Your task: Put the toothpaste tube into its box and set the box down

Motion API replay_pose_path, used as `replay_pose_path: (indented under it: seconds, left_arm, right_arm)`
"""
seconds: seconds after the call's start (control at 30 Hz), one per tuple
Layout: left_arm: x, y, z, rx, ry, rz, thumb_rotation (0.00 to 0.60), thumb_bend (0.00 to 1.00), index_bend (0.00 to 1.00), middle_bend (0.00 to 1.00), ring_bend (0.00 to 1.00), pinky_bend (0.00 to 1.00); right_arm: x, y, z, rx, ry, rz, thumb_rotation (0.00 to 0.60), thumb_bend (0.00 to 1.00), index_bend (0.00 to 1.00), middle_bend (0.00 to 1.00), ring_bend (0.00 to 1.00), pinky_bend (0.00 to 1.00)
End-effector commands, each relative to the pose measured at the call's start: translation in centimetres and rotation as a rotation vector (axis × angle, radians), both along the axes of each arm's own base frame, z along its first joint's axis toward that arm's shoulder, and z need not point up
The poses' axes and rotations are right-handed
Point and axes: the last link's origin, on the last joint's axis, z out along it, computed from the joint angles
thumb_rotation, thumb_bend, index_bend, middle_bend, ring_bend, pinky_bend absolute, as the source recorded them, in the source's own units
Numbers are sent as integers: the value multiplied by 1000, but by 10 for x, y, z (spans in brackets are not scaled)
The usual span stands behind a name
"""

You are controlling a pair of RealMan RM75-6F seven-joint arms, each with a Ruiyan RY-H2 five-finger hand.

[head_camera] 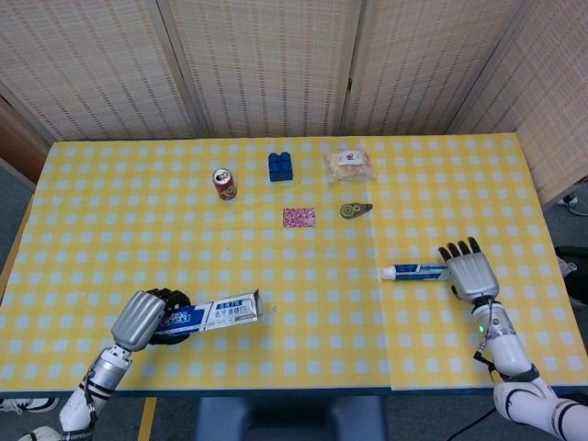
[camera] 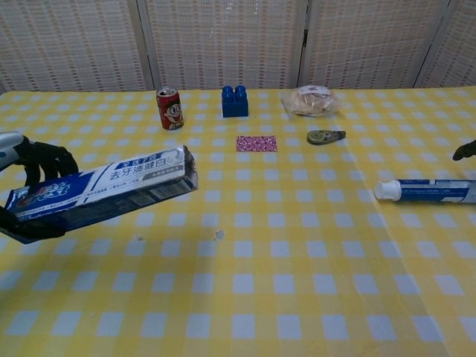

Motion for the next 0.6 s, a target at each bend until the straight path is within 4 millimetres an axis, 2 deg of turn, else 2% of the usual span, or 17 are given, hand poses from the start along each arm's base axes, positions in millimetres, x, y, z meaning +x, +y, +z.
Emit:
replay_pose_path:
  seconds: [0.03,0.2,0.37,0.6]
  left_arm:
    - [-1,1,0,-1,-1,3,600,169,631,677,538,635]
    - [-2,4,-1,1,-3,5,600,169,631,677,538,635]
    - [-2,7,-2,2,0,3,600,170,631,677,538,634]
    - [-6,12,-1,3,-11,16,600,171,631,677,538,635]
  right_arm:
    - [-3,-3,-6,11,9,-4,600,323,217,208,155,100]
    - [-6,-7,-12,8,22,-4,600,323,267,243,196,137]
    - [-5,-12,-21,-9,33,25,600,323,364,297,247,215]
    - [-2,-19,-31,-24,39,41,600,323,410,333,294,272]
